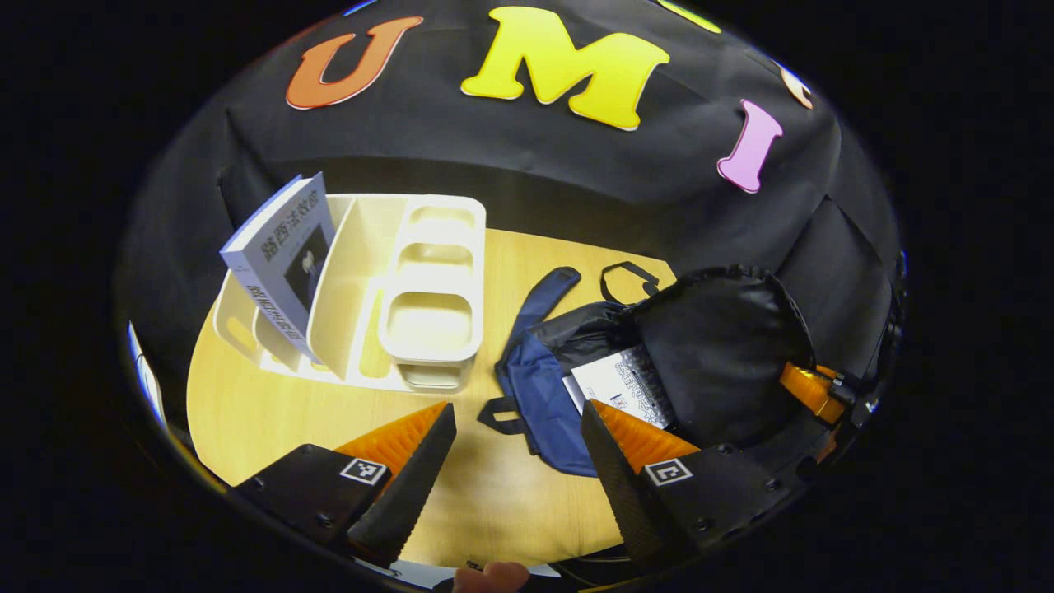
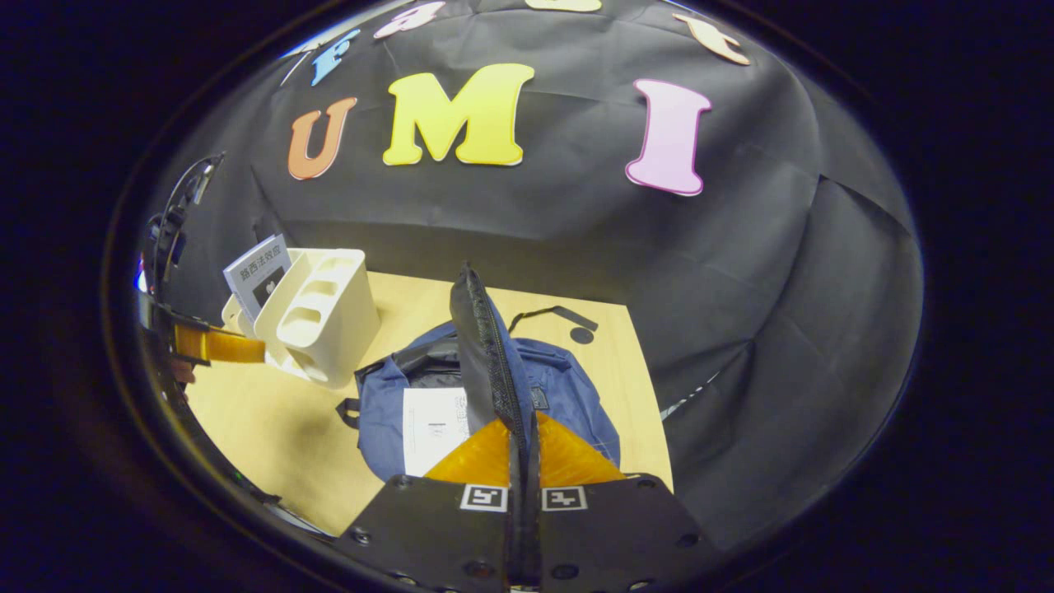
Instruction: Open the schoolbag, grab two books from the bookshelf and put them into the schoolbag.
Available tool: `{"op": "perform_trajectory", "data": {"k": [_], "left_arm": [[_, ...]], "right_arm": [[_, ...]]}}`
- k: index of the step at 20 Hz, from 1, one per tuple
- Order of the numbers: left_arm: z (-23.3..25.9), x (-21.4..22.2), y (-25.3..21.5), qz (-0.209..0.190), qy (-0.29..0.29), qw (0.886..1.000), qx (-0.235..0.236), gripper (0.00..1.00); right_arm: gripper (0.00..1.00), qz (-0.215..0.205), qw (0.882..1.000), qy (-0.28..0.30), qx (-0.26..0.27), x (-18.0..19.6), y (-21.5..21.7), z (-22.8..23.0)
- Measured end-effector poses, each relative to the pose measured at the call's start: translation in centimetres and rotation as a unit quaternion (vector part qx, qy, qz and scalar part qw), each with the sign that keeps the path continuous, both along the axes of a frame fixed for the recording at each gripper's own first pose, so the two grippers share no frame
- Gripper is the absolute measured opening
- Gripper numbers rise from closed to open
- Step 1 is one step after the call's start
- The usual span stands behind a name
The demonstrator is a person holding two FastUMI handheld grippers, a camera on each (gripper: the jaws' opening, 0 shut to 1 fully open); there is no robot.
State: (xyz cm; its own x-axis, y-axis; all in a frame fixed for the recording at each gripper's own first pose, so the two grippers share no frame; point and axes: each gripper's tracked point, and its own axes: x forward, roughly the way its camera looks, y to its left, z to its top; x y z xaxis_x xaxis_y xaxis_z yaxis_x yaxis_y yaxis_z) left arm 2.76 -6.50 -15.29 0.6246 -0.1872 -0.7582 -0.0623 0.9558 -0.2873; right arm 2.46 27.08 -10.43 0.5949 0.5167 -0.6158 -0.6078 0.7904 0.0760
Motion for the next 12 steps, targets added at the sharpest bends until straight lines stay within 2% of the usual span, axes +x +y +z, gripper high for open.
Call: {"op": "perform_trajectory", "data": {"k": [6,12], "left_arm": [[2.8,-0.8,8.6,0.006,-0.022,0.993,0.119,0.97],[5.2,1.0,14.5,0.070,-0.045,0.991,0.101,0.97]], "right_arm": [[0.00,-0.001,1.000,-0.003,0.003,-0.4,0.8,0.1],[0.00,-0.008,1.000,0.001,0.005,-0.7,0.7,0.2]]}}
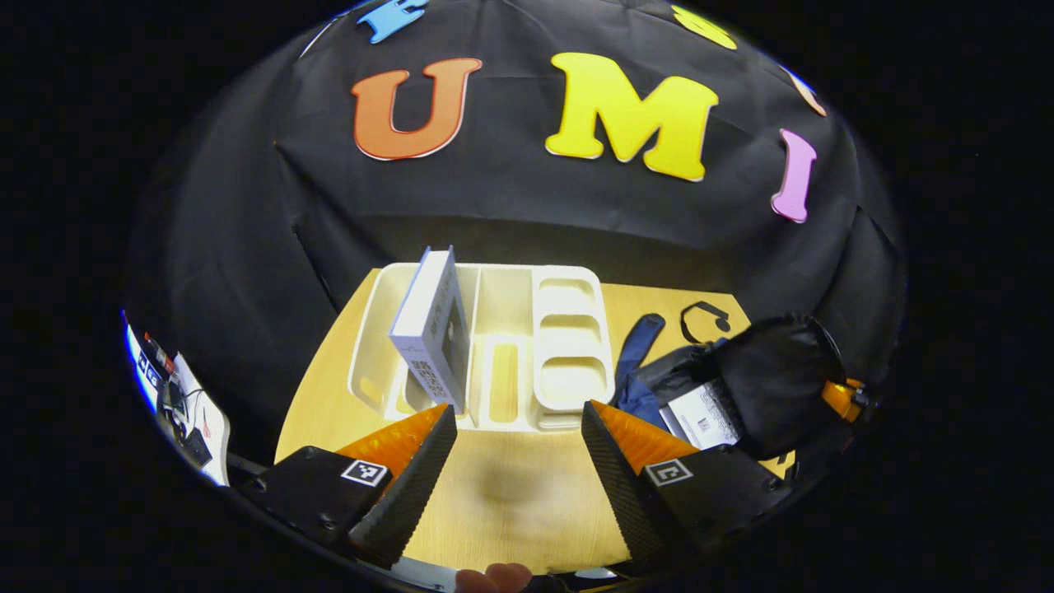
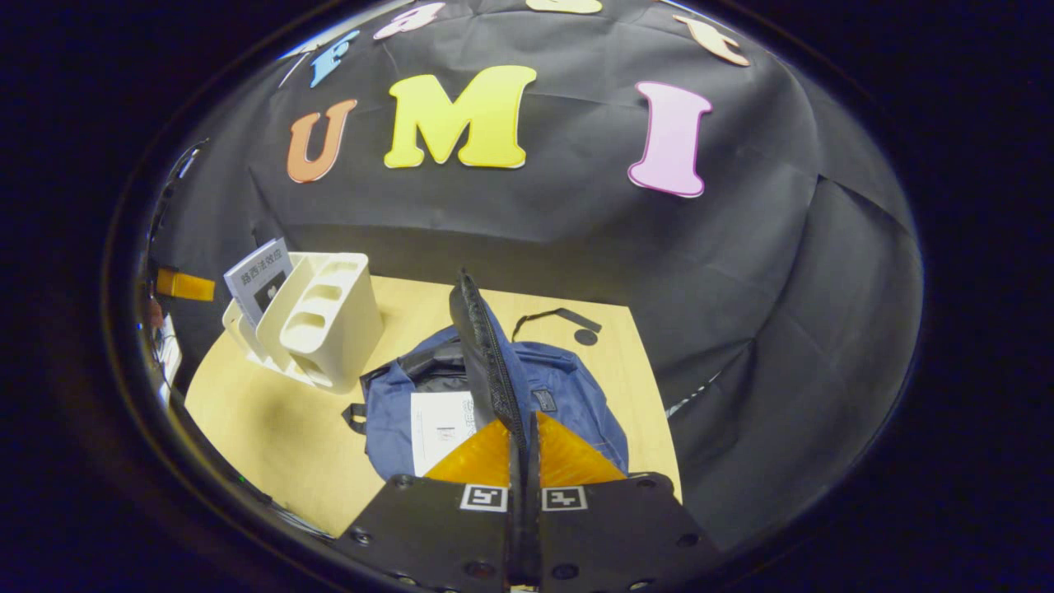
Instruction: Open the schoolbag, grab two books from the bookshelf and put them into the schoolbag.
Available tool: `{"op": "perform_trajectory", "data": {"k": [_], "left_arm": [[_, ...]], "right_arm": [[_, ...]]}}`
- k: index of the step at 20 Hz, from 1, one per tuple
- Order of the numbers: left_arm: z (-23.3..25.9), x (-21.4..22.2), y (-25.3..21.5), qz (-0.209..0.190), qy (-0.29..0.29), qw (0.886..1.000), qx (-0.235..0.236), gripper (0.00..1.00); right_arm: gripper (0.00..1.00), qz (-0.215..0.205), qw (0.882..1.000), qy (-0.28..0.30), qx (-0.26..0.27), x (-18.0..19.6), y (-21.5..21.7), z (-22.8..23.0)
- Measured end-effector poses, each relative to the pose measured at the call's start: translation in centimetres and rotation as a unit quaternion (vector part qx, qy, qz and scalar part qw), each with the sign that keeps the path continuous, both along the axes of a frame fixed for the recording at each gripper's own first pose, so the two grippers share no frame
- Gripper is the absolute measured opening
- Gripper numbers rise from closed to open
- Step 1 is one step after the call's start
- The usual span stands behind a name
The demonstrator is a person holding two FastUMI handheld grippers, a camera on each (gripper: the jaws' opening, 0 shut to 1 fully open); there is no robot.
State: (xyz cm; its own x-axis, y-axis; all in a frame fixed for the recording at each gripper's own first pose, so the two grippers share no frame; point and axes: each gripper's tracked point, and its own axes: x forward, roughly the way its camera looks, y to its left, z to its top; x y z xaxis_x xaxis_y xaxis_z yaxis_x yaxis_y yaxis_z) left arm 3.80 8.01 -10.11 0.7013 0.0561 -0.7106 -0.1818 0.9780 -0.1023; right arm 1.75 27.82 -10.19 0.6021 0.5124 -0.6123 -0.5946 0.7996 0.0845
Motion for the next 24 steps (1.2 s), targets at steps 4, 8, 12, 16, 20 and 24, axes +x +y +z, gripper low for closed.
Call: {"op": "perform_trajectory", "data": {"k": [4,8,12,16,20,24], "left_arm": [[1.9,3.0,5.0,0.016,-0.006,1.000,0.012,0.97],[2.2,5.8,8.3,0.012,0.014,1.000,0.004,0.97],[0.8,8.2,9.8,-0.002,0.059,0.998,-0.032,0.97],[-1.5,9.9,10.1,-0.033,0.111,0.992,-0.038,0.96],[-4.2,10.7,10.0,-0.059,0.171,0.982,-0.046,0.97],[-7.1,10.9,10.1,-0.069,0.224,0.970,-0.062,1.00]], "right_arm": [[0.00,-0.006,1.000,0.001,-0.010,0.0,-0.8,-0.3],[0.00,-0.012,1.000,0.004,-0.013,0.6,-0.8,-0.3],[0.00,-0.017,1.000,0.004,-0.019,0.6,-0.7,-0.3],[0.00,-0.028,0.999,0.011,-0.020,0.8,-0.7,-0.5],[0.00,-0.035,0.999,0.015,-0.023,0.9,-0.6,-0.6],[0.00,-0.045,0.999,0.022,-0.022,0.9,-0.7,-1.2]]}}
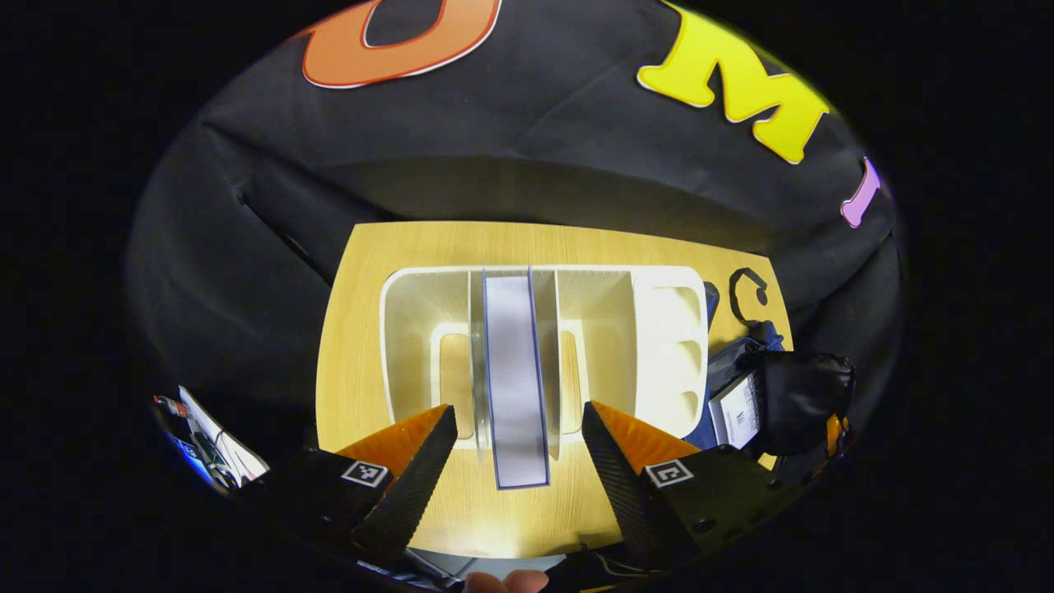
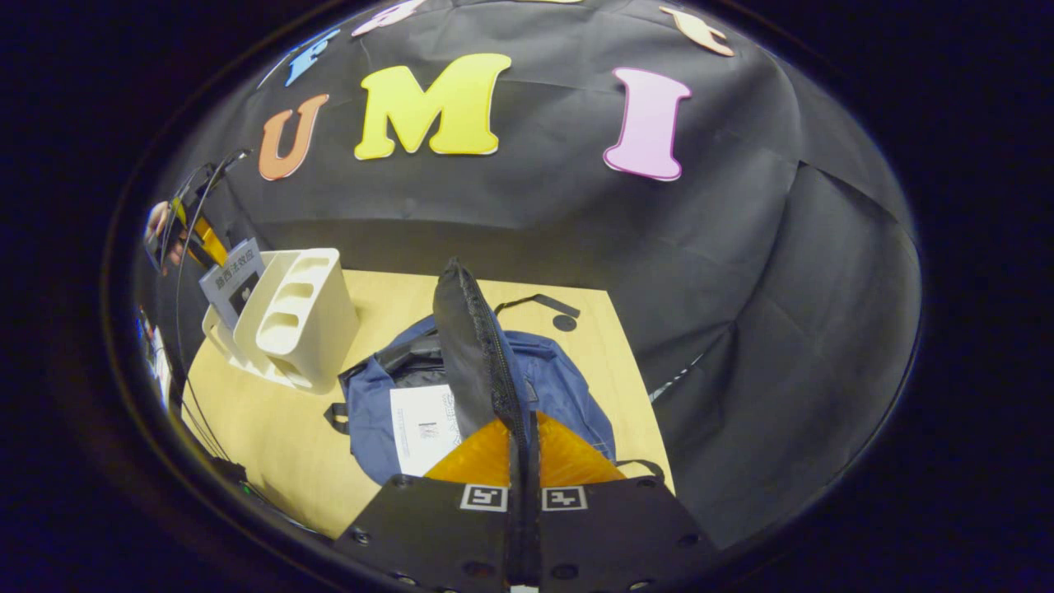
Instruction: Open the schoolbag, grab two books from the bookshelf and put them into the schoolbag.
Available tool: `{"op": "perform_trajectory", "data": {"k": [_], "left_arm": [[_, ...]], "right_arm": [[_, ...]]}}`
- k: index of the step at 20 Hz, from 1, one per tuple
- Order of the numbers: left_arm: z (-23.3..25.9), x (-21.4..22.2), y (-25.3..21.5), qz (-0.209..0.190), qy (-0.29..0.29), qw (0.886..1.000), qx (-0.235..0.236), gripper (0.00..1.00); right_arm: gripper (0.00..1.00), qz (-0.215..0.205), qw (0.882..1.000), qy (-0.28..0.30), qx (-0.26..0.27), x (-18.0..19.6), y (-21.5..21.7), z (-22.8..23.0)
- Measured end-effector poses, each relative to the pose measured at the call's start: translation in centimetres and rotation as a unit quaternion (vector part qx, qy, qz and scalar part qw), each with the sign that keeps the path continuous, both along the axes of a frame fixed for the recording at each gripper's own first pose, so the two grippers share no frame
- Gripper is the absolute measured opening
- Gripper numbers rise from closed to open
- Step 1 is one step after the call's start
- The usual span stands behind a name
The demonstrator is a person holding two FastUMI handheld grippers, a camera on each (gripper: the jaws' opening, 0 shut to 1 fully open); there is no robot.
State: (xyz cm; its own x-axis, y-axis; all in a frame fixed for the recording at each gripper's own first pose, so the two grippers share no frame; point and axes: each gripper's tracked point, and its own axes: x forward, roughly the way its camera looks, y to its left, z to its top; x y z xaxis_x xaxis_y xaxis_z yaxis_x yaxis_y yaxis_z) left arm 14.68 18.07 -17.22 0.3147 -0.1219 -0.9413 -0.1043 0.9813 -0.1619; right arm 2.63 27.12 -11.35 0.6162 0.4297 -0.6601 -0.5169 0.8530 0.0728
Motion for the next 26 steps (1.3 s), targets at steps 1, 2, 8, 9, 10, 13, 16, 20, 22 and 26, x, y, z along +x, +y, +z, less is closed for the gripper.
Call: {"op": "perform_trajectory", "data": {"k": [1,2,8,9,10,13,16,20,22,26], "left_arm": [[-0.6,0.1,0.0,0.000,0.010,1.000,-0.002,0.97],[-1.1,0.2,0.0,-0.001,0.019,1.000,-0.005,0.97],[-4.0,0.4,0.1,-0.004,0.075,0.997,-0.008,0.94],[-4.1,0.3,0.4,-0.005,0.083,0.997,-0.001,0.93],[-4.3,0.3,0.5,-0.006,0.089,0.996,0.003,0.87],[-4.9,0.4,0.9,-0.014,0.102,0.995,0.014,0.78],[-5.3,0.2,1.0,-0.012,0.118,0.993,0.021,0.70],[-5.7,-0.2,0.9,0.001,0.132,0.991,0.014,0.51],[-4.9,-0.8,0.8,0.014,0.136,0.991,0.010,0.46],[-3.4,-1.6,1.3,0.027,0.118,0.993,0.012,0.44]], "right_arm": [[0.00,-0.003,1.000,0.003,0.001,-0.1,0.0,-0.1],[0.00,-0.006,1.000,0.004,0.001,-0.1,-0.1,-0.2],[0.01,-0.009,1.000,0.005,-0.002,-0.2,-0.1,-0.3],[0.00,-0.009,1.000,0.005,-0.002,-0.2,-0.2,-0.3],[0.00,-0.010,1.000,0.005,-0.002,-0.2,-0.2,-0.4],[0.00,-0.012,1.000,0.006,-0.002,-0.2,-0.3,-0.5],[0.00,-0.009,1.000,0.006,-0.002,-0.1,-0.2,-0.5],[0.00,-0.005,1.000,0.005,0.000,-0.1,-0.3,-0.6],[0.00,-0.001,1.000,0.005,0.001,-0.1,-0.3,-0.7],[0.01,0.007,1.000,0.002,0.006,-0.2,-0.3,-0.6]]}}
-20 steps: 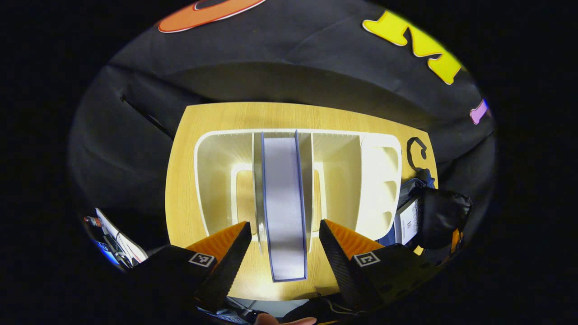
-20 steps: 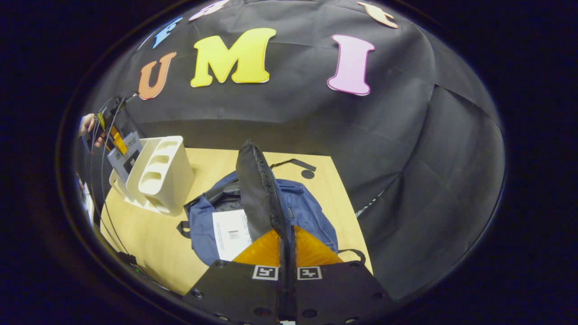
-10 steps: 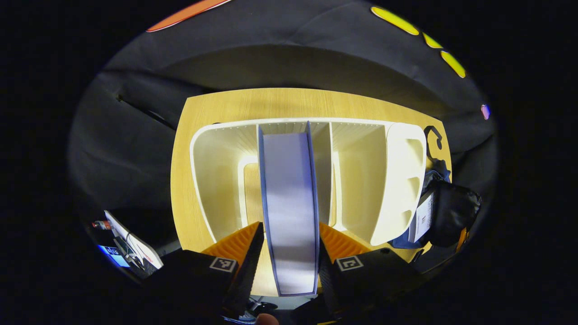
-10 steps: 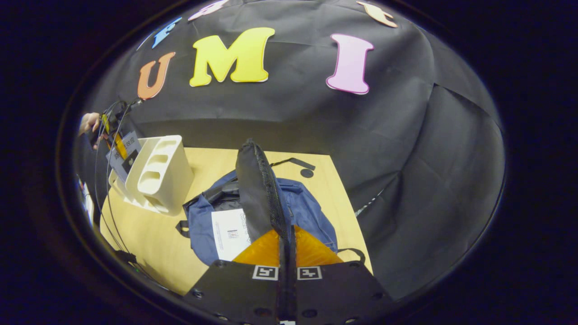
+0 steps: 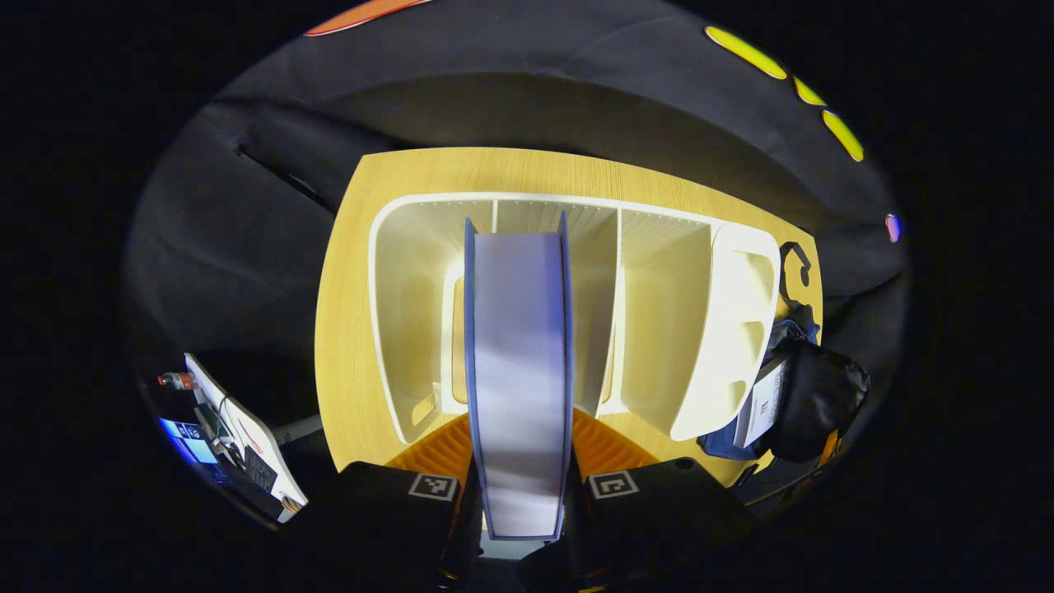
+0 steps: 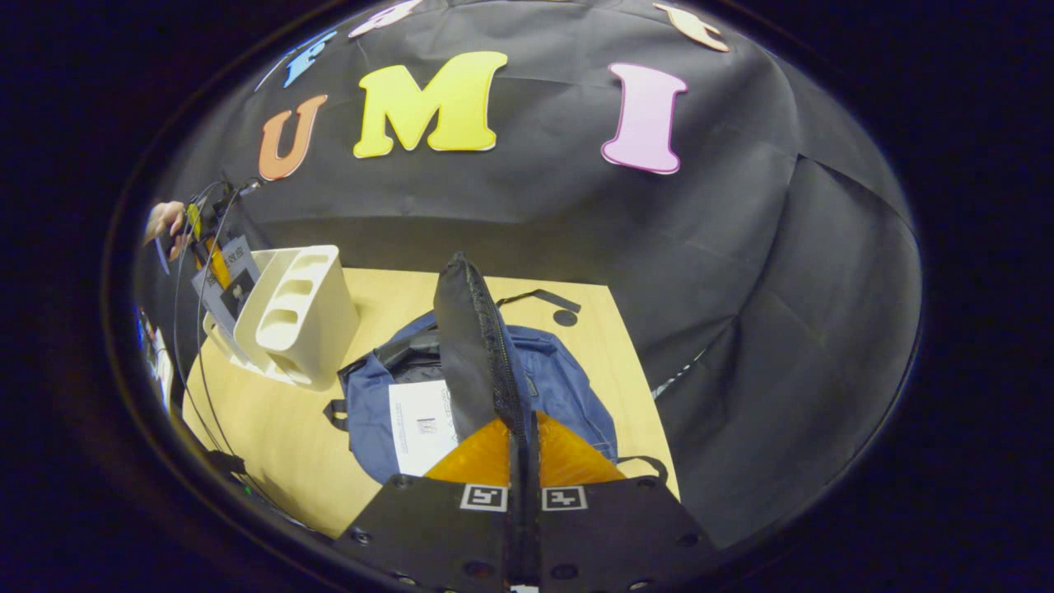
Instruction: Open the schoolbag, grab two books from the bookshelf and put them into the schoolbag.
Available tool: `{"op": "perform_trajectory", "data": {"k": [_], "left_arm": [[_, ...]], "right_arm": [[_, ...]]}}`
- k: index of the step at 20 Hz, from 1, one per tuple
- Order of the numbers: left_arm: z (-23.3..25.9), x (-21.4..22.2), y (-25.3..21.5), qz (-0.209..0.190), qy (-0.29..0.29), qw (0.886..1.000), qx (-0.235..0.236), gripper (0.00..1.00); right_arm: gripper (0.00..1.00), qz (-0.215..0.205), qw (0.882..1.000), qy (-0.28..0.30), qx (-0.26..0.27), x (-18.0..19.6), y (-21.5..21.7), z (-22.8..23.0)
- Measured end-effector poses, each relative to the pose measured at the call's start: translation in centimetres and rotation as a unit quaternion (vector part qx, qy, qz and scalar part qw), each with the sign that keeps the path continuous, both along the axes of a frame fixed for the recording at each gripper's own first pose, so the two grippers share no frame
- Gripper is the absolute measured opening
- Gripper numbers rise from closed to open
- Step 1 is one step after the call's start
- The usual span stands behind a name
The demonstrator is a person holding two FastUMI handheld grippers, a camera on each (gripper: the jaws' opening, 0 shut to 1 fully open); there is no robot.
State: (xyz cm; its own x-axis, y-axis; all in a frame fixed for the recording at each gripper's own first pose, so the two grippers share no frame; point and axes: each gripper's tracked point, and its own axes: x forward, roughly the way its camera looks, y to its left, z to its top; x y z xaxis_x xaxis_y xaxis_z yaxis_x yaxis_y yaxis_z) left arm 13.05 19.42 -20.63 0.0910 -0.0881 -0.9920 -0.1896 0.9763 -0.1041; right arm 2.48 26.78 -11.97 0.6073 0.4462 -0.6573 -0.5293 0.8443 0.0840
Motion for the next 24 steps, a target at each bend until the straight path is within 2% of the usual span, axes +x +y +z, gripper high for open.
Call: {"op": "perform_trajectory", "data": {"k": [1,2,5,9,11,12,14,19,24], "left_arm": [[0.7,-0.4,-0.1,0.001,-0.006,1.000,-0.001,0.47],[1.5,-0.7,-0.1,0.002,-0.011,1.000,-0.003,0.43],[3.5,-2.4,-0.1,0.010,-0.029,0.999,-0.011,0.42],[7.7,-6.1,0.2,0.015,-0.060,0.998,-0.020,0.45],[9.9,-8.1,0.1,0.023,-0.083,0.996,-0.027,0.41],[10.7,-9.2,-0.1,0.029,-0.094,0.995,-0.033,0.45],[12.4,-11.2,-1.0,0.040,-0.115,0.991,-0.053,0.41],[14.9,-13.9,-4.6,0.069,-0.172,0.974,-0.128,0.41],[15.1,-14.8,-9.7,0.107,-0.191,0.945,-0.243,0.40]], "right_arm": [[0.01,0.002,1.000,-0.001,0.002,0.0,-0.1,0.1],[0.01,0.004,1.000,-0.001,0.004,-0.1,0.0,0.1],[0.00,0.013,1.000,-0.004,0.009,-0.5,-0.1,0.2],[0.01,0.028,1.000,-0.008,0.013,-0.8,-0.1,0.4],[0.00,0.035,0.999,-0.010,0.015,-1.0,-0.1,0.4],[0.00,0.038,0.999,-0.011,0.015,-1.1,-0.2,0.4],[0.00,0.042,0.999,-0.011,0.014,-1.3,-0.4,0.4],[0.00,0.046,0.999,-0.009,0.015,-1.8,-0.4,0.6],[0.00,0.053,0.998,-0.015,0.006,-2.4,-0.4,0.9]]}}
